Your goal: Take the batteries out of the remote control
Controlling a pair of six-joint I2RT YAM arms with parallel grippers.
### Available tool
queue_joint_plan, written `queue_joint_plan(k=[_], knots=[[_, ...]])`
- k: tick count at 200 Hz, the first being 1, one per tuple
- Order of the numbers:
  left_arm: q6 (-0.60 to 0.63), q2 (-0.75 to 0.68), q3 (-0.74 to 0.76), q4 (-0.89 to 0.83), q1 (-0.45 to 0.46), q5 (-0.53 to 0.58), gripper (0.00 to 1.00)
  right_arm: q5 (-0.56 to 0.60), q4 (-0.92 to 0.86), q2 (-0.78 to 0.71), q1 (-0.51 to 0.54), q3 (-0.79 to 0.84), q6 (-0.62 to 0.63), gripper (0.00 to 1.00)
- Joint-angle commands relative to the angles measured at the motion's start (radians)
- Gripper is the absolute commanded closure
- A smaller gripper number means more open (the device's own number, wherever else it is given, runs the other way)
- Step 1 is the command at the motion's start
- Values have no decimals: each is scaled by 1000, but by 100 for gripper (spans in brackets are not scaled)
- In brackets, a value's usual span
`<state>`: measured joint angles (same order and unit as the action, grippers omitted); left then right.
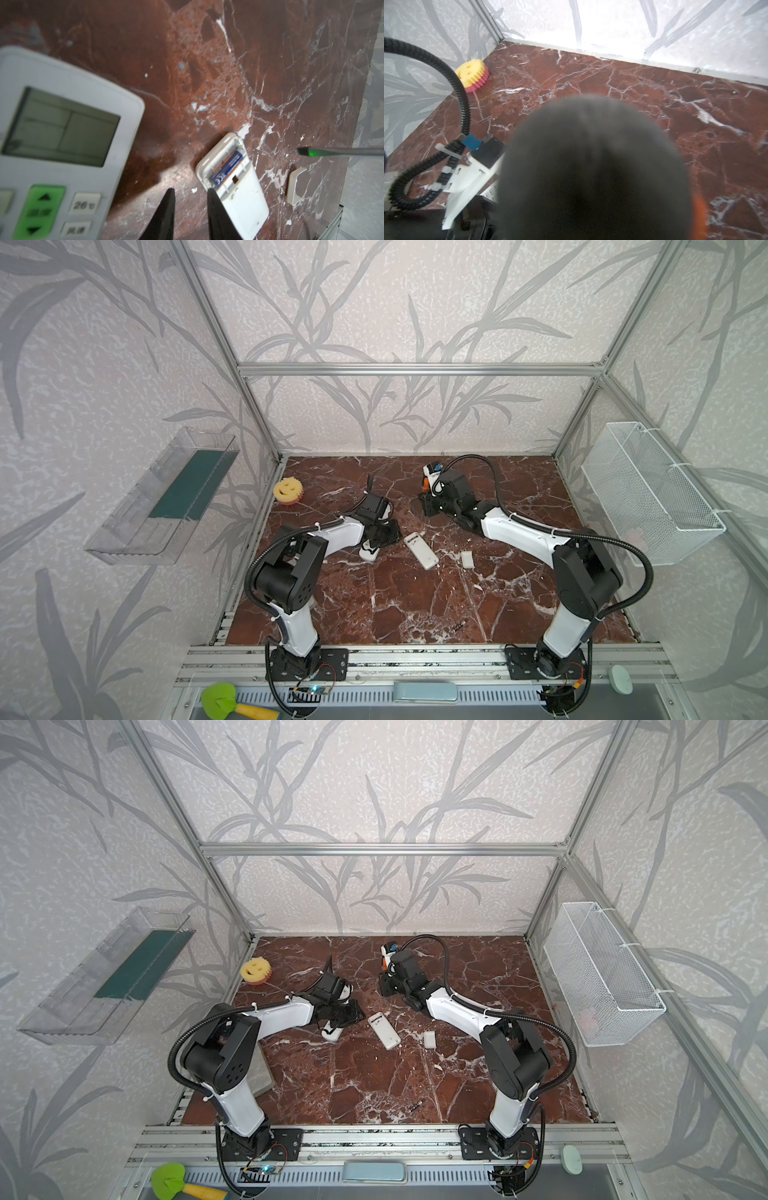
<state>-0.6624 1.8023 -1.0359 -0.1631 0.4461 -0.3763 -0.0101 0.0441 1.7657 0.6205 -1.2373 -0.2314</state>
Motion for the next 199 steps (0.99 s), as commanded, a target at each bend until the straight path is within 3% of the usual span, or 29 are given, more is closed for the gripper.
queue_joint_plan(k=[1,34,78,120,199], knots=[[-9,47,-53,-49,22,22,71,54,-78,-69,5,101,33,100],[-12,73,-64,-66,46,36,71,64,-70,-175,7,269,14,100],[-22,69,-62,-89,53,66,72,25,-39,-209,81,332,-48,100],[-9,45,-67,-108,54,89,72,35,10,-215,177,335,-81,100],[5,11,-58,-103,54,100,68,28,73,-207,208,320,-116,100]])
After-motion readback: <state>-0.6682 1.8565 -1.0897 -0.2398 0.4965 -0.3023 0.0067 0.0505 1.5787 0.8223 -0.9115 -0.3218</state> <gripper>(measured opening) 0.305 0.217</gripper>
